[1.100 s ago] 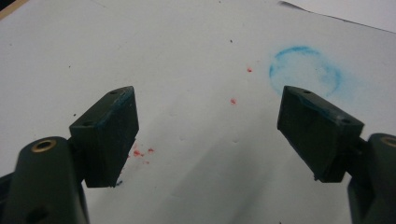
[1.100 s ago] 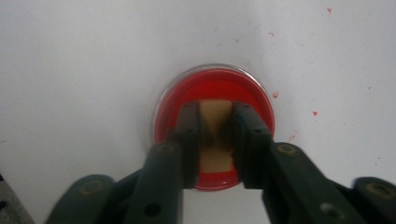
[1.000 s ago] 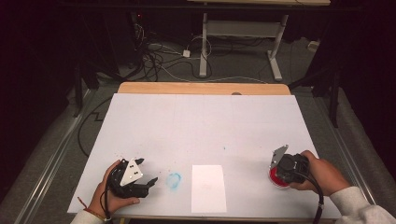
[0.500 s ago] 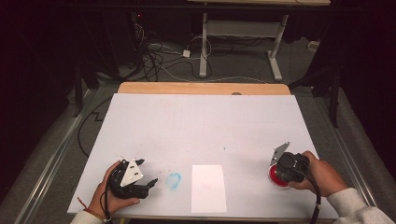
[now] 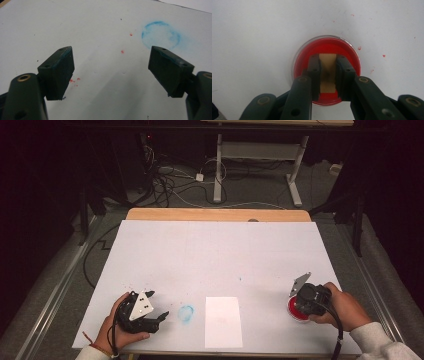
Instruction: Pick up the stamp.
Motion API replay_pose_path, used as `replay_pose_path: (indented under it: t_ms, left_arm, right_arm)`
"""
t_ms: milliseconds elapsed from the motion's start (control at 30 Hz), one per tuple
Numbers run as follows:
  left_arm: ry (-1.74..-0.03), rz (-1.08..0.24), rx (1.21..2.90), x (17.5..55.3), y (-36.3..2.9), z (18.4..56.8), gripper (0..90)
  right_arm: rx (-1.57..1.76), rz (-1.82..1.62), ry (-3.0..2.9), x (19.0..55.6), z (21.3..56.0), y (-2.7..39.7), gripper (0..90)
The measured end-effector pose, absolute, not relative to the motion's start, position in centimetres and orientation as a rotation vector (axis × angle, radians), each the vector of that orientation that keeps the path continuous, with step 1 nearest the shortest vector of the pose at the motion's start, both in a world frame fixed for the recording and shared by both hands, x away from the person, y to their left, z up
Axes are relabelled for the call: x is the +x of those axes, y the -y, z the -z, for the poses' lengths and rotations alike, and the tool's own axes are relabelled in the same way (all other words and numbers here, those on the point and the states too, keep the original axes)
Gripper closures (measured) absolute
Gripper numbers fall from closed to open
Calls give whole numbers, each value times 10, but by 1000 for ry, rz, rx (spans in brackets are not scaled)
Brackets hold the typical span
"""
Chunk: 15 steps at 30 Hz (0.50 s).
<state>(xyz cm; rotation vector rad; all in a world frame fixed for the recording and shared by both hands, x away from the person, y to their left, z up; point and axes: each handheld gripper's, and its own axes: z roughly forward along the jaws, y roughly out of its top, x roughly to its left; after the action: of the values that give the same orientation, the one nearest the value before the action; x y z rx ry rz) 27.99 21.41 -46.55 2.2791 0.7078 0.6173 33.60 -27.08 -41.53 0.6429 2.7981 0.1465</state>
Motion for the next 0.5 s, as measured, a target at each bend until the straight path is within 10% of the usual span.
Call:
replay_pose_path:
  t_ms: [500]
  left_arm:
    - [-704,-620,2283,280,-213,465,202]
  right_arm:
    - [655,-261,-2703,327,376,273,768]
